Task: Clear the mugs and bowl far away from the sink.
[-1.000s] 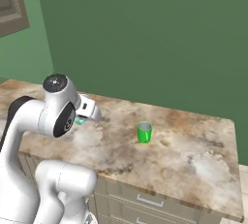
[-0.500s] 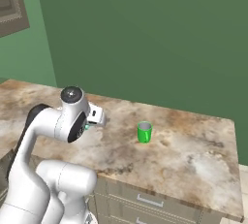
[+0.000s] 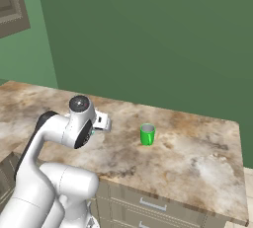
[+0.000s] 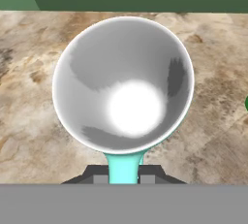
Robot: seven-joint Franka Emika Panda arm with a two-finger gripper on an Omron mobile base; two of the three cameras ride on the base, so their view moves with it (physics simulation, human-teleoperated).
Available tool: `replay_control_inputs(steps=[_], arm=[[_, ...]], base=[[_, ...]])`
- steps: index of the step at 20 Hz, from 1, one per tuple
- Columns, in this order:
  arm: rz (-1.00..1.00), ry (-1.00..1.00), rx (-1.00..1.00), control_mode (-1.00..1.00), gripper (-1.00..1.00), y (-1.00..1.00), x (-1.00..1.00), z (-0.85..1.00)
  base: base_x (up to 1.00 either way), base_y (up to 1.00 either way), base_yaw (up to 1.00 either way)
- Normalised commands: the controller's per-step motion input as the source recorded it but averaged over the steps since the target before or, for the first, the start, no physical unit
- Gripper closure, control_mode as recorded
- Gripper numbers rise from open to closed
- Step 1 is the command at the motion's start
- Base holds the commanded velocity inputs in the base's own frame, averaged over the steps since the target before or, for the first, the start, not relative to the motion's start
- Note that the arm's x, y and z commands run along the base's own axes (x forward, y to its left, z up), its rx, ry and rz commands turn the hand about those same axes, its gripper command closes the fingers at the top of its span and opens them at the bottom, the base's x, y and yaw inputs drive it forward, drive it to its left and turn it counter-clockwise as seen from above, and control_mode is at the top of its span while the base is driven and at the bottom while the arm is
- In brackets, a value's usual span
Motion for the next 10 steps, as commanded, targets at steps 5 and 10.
replay_control_inputs(steps=[5, 10], arm=[[0.00, 0.00, 0.00, -1.00, 1.00, 0.00, 0.14, -0.11], [0.00, 0.06, 0.00, -1.00, 1.00, 0.00, 0.18, -0.15]], base=[[0.00, 0.00, 0.00], [0.00, 0.00, 0.00]])
